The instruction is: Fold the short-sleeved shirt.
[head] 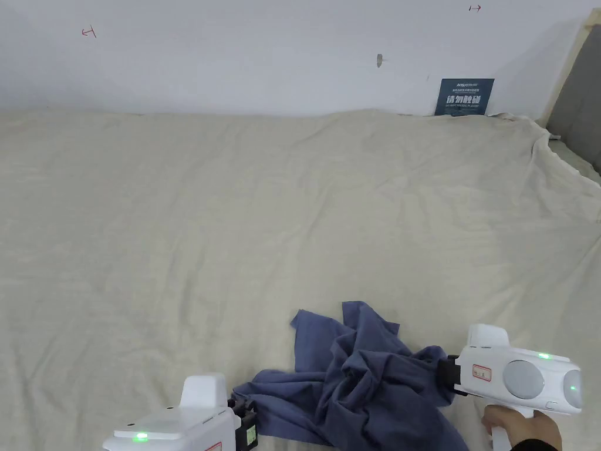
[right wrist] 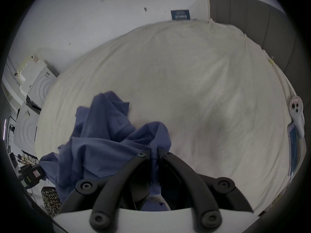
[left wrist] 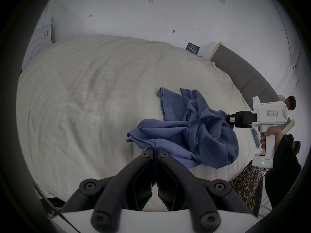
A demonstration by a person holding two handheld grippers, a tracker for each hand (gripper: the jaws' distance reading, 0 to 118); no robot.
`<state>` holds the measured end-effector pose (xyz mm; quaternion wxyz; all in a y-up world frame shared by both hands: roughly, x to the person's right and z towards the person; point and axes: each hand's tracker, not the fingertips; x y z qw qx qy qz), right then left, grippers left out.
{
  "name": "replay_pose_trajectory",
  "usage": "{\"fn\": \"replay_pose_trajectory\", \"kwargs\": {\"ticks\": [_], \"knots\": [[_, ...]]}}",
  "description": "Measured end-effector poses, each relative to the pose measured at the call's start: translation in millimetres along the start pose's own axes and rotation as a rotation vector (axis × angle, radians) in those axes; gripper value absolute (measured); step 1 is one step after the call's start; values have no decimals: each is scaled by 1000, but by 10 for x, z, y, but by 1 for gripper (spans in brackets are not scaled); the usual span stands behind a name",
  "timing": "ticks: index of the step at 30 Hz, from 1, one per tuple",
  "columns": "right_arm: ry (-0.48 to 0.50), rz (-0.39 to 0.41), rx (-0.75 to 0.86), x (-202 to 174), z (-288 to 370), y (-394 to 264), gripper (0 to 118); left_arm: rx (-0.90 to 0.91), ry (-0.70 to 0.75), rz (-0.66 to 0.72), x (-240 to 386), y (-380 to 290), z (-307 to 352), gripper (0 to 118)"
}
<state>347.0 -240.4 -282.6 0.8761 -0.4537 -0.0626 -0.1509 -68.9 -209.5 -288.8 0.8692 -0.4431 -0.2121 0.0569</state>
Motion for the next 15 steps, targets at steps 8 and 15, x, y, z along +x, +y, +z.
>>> {"fn": "replay_pose_trajectory", "kwargs": {"ticks": [8,15], "knots": [[5,78,235,132,738,435,6,107,-75,97,-153,480,166,1],[-17,134,427,-175,1603,985,6,281,-2,32,-306,1475,476,1]]}}
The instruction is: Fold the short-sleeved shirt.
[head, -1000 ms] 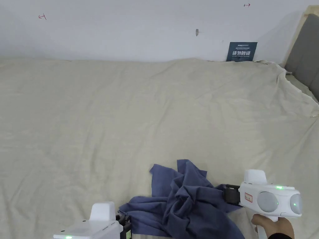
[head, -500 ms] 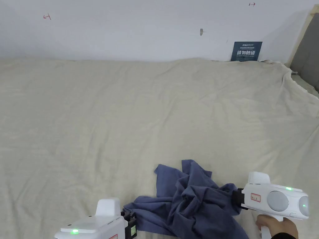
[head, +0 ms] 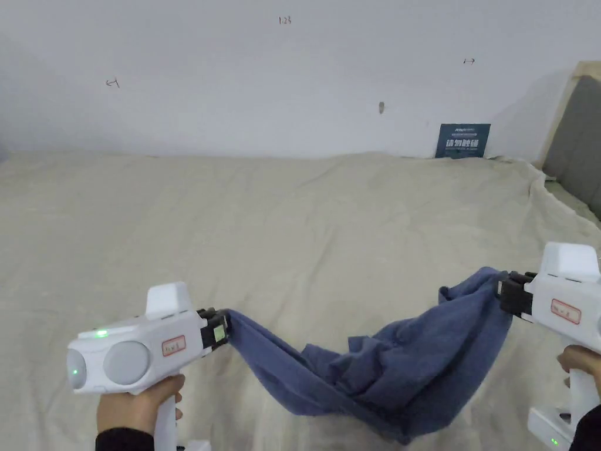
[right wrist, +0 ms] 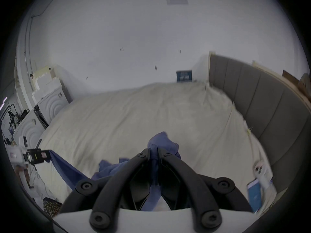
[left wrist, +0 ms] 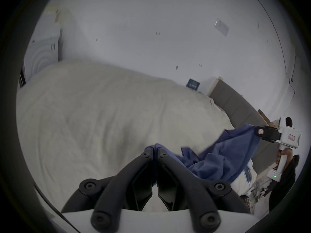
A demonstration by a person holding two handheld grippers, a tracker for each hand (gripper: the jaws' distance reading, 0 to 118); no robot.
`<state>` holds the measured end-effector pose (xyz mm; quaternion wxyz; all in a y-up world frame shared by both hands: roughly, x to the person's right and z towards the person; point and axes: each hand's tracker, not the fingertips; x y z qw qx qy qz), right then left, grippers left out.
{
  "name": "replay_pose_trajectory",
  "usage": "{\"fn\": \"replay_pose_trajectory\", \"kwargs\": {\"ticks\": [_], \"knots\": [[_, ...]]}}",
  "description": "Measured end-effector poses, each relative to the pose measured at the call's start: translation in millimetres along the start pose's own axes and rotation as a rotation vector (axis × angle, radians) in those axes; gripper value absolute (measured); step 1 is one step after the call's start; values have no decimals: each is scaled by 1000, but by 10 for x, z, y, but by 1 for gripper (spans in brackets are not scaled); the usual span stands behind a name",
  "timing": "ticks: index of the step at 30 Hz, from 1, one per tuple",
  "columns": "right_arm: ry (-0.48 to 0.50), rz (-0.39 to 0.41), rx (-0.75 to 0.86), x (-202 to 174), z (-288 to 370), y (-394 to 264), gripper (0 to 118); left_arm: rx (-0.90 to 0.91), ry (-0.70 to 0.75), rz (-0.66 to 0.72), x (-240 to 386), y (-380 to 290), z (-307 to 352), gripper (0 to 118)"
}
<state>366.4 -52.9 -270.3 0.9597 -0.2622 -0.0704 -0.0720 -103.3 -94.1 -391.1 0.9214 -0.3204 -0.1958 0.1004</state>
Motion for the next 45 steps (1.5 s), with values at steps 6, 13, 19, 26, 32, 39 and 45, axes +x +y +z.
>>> {"fn": "replay_pose_trajectory", "kwargs": {"ticks": [6,13,19,26,32,39,45], "knots": [[-43,23,100,-51,102,677,6,113,66,-54,-71,928,0,1],[-83,29,210,-123,60,1397,6,203,105,-103,66,1904,-14,1],[-113,41,301,-115,-18,1975,6,301,169,-196,270,2657,62,1],[-112,49,344,-128,-300,2240,6,351,217,-223,256,3093,-101,1],[-123,68,325,-155,-755,1940,6,344,236,-251,16,2792,-489,1],[-117,73,174,-123,-1269,1177,6,192,244,-177,-437,1975,-1034,1],[-108,63,85,-117,-1413,499,6,89,239,-131,-677,1213,-1197,1]]}}
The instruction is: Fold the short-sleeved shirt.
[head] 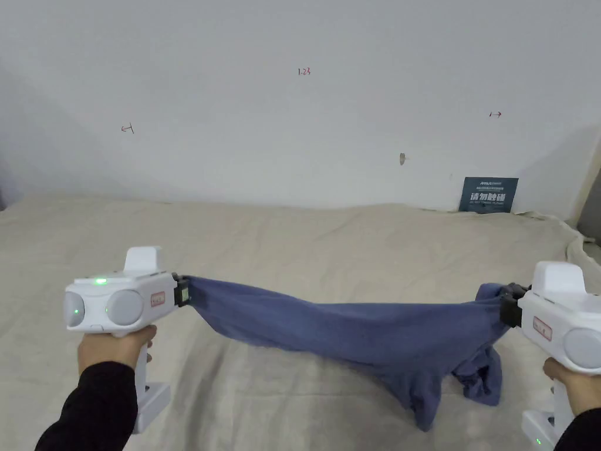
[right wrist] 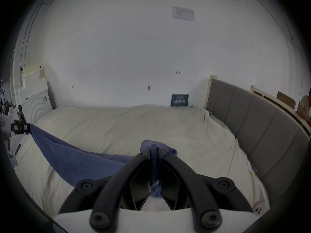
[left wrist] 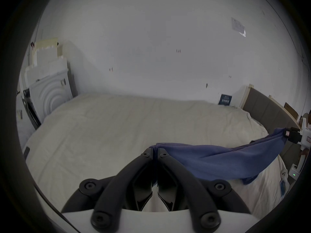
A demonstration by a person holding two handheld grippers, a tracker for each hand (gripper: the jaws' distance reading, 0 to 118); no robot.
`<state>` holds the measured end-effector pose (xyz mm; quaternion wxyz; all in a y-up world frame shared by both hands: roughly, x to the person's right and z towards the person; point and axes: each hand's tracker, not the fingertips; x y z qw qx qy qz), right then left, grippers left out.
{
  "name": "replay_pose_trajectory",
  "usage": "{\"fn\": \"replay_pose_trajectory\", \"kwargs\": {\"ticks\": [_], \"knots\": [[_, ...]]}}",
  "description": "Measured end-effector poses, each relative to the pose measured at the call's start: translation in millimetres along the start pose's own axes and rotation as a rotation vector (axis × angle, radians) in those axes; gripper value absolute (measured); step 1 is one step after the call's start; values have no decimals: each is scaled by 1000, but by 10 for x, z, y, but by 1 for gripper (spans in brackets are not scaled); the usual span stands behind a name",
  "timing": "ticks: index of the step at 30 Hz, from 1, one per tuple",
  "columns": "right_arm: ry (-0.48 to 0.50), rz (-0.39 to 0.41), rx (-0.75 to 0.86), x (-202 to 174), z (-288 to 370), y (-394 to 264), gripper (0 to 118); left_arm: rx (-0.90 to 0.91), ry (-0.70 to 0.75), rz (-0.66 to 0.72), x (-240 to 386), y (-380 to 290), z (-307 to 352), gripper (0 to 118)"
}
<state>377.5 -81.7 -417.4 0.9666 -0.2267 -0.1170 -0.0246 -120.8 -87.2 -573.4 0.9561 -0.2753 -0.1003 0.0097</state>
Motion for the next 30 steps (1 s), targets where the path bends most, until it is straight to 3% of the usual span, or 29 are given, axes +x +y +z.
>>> {"fn": "replay_pose_trajectory", "kwargs": {"ticks": [8,15,30], "knots": [[4,10,-75,-37,574,-893,6,-136,-9,32,-241,-1165,300,1],[12,-63,-135,-30,1185,-1586,6,-209,-1,23,-300,-1991,947,1],[-28,-95,-240,-86,2100,-2446,6,-293,30,20,-512,-2771,1836,1]]}}
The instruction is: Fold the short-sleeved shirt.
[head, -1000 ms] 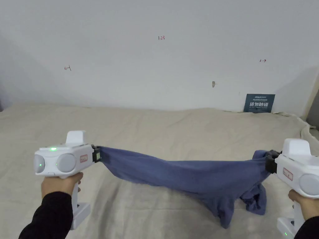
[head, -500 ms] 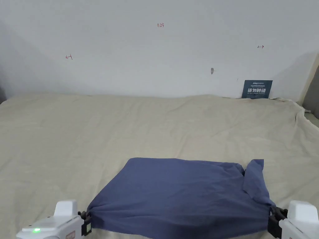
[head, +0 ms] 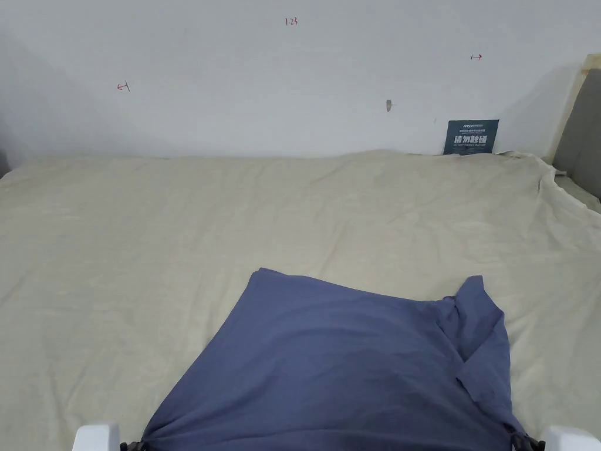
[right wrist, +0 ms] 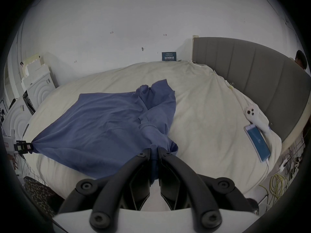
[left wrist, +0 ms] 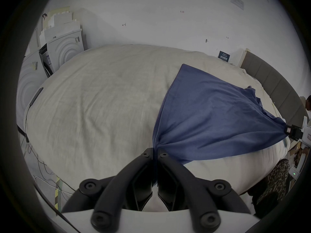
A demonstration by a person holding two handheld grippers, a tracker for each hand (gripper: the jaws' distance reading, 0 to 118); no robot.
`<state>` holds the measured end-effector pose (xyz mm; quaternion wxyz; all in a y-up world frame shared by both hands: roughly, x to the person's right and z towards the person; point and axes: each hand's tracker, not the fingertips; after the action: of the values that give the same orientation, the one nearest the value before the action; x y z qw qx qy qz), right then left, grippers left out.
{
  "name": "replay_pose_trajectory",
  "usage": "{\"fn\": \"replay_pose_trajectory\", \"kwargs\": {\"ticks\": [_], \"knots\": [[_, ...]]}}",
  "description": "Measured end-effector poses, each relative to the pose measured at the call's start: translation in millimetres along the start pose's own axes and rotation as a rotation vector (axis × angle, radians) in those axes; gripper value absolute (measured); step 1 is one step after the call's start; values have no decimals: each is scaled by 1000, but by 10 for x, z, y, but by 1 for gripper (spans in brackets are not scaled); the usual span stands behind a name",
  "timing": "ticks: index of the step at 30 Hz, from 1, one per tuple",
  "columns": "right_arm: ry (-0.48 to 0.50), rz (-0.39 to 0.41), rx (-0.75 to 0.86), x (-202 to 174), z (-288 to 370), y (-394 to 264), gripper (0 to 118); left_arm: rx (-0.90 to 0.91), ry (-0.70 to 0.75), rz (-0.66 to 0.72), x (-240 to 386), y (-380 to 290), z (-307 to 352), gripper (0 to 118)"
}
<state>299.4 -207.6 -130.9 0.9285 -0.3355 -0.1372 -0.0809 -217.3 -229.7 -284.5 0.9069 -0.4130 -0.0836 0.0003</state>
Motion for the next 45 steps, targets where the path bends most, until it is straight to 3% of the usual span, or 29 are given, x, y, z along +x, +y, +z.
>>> {"fn": "replay_pose_trajectory", "kwargs": {"ticks": [8,12,13,15,16,17,19,20,28,31,33,35,37,39,45], "knots": [[-44,10,-165,43,-300,-297,6,-81,34,-23,78,-139,-181,2],[-70,60,-253,-47,-472,-342,6,-177,70,-18,138,-177,-374,3],[-67,57,-252,-58,-495,-342,6,-178,82,-16,149,-189,-407,4],[-66,62,-256,-73,-457,-305,8,-198,107,4,177,-160,-418,21],[-66,59,-249,-78,-400,-263,17,-197,105,27,186,-128,-394,37],[-65,56,-237,-84,-348,-209,35,-195,105,56,178,-109,-397,56],[-51,67,-154,-106,-202,-77,85,-168,71,118,191,-17,-310,93],[-55,75,-102,-126,-111,16,94,-124,42,143,208,52,-236,101],[-33,87,211,-261,516,763,94,225,-69,173,568,806,474,103],[-23,82,307,-298,667,924,90,322,-78,139,749,1048,667,102],[-30,81,349,-320,729,997,76,395,-82,122,857,1137,743,90],[-39,92,369,-351,759,1050,42,448,-133,116,927,1205,779,60],[-56,101,386,-372,766,1090,3,494,-172,105,987,1237,759,20],[-75,98,422,-459,820,1118,0,509,-217,81,1059,1265,723,0],[-72,101,440,-422,696,1224,0,468,-239,-18,1310,1525,441,0]]}}
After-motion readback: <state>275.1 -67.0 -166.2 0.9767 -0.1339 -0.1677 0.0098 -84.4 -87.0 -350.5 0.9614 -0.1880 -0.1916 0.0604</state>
